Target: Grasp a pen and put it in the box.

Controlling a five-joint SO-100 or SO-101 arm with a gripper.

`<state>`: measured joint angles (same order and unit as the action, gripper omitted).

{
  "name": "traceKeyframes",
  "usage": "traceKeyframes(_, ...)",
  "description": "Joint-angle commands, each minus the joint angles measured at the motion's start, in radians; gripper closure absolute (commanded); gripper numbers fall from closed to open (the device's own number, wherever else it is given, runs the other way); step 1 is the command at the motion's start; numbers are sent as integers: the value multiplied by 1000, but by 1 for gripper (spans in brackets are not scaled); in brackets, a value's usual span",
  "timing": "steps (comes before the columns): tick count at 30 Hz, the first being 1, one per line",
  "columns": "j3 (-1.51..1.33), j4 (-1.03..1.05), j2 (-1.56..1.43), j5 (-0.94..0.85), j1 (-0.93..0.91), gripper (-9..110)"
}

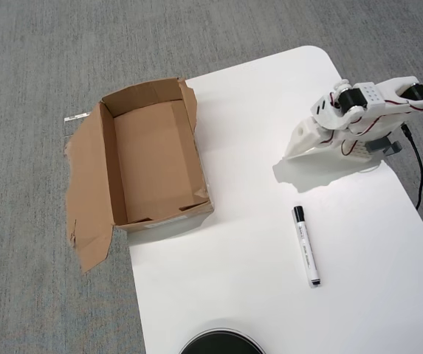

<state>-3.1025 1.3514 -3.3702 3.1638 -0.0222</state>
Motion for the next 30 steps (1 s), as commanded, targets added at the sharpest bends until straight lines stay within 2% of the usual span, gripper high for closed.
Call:
traceKeyframes(1, 111, 54, -60, 13, 19, 101)
traceKeyframes(6, 249, 54, -58, 7, 35, 101)
traceKeyframes(17, 466, 31, -57, 5, 226, 101)
traceKeyframes(23, 509, -275, -31, 2, 268, 101)
traceKeyframes(30, 547, -678, 224, 13, 281, 101)
